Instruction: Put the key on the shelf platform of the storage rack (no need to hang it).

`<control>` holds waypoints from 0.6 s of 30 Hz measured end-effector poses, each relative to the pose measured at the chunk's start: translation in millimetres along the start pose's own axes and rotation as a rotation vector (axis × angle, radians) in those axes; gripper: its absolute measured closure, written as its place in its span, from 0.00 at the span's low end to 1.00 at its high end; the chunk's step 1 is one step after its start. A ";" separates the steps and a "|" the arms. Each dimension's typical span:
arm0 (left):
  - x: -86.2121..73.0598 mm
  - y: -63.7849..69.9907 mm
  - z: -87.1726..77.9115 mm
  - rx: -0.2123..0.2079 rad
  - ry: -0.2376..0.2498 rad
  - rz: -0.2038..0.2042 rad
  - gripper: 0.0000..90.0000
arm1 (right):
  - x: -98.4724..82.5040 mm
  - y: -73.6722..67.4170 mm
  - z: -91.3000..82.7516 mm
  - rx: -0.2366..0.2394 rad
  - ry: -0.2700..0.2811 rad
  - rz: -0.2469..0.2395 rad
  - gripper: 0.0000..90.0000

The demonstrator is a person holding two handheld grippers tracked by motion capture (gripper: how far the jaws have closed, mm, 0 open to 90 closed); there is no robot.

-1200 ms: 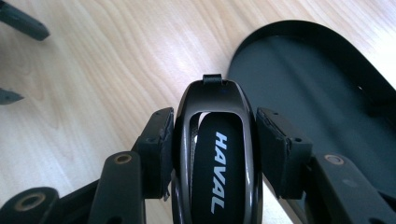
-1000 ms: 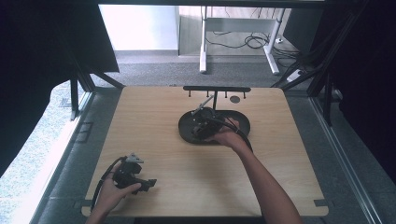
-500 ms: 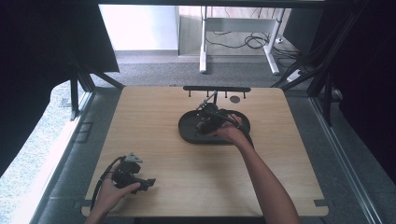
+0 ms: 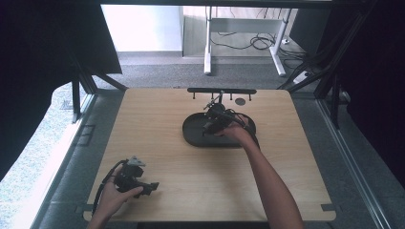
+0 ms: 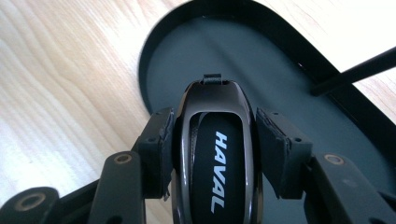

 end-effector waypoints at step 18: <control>-0.1 -0.5 -0.2 -0.002 0.003 -0.007 0.20 | -13.6 21.8 22.6 -0.024 -0.038 0.033 0.54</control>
Point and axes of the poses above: each handheld gripper's, and its own axes: z roughly forward along the jaws, x roughly out of its top, y roughly to its right, the point moved 9 cm from there along z, roughly forward along the jaws, and after that the axes turned 6 degrees about x, right-handed, at the moved point
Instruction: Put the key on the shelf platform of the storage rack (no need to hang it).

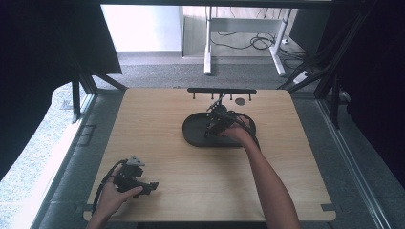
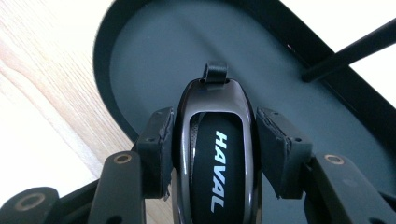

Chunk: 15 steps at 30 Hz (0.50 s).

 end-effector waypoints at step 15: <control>-0.7 -0.3 0.0 -0.001 -0.007 0.004 0.20 | -17.5 17.5 13.7 -0.018 -0.023 0.002 0.54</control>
Point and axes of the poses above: each handheld gripper's, and its own axes: z roughly forward along the jaws, x roughly out of its top, y roughly to its right, the point moved 9 cm from there along z, roughly forward along the jaws, and after that the axes turned 6 degrees about x, right-handed, at the moved point
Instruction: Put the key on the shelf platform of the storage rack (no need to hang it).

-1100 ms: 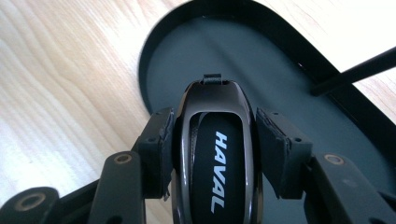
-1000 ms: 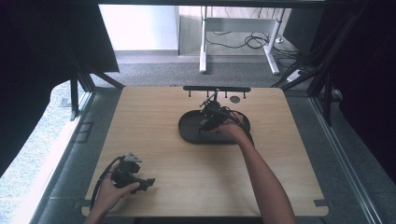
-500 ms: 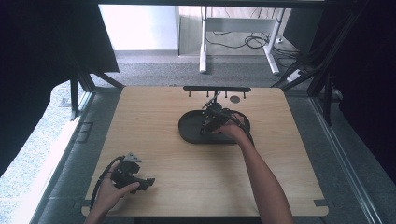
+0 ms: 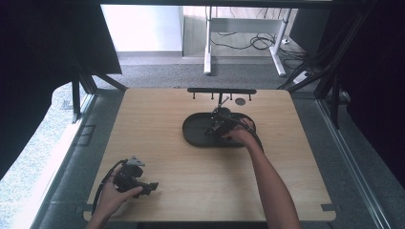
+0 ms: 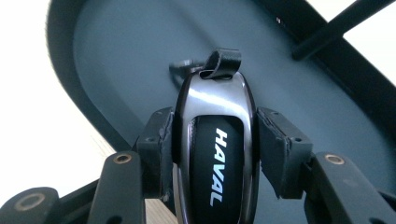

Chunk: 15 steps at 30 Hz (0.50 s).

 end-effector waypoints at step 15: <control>-1.6 -1.1 0.4 -0.001 -0.011 0.001 0.20 | -16.9 11.2 24.7 -0.016 -0.028 -0.008 0.54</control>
Point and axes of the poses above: each handheld gripper's, and its own axes: z roughly forward along the jaws, x roughly out of its top, y roughly to its right, the point moved 9 cm from there along z, roughly forward along the jaws, and after that the axes turned 6 degrees about x, right-handed, at the moved point
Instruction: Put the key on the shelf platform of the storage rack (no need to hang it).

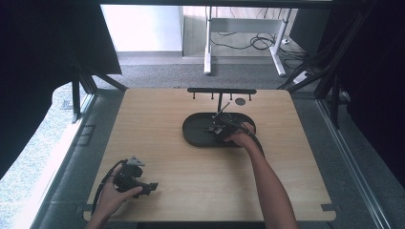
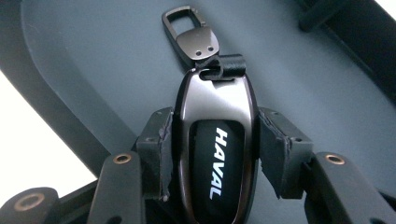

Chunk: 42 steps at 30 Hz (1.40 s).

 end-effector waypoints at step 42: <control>1.8 3.9 -0.7 -0.006 0.008 0.002 0.20 | -53.0 -67.8 -83.0 0.090 0.313 0.022 0.47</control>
Point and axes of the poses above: each handheld gripper's, and its own axes: z roughly forward along the jaws, x roughly out of its top, y roughly to its right, the point moved 9 cm from there along z, roughly forward along the jaws, and after that the axes turned 6 degrees about x, right-handed, at the moved point
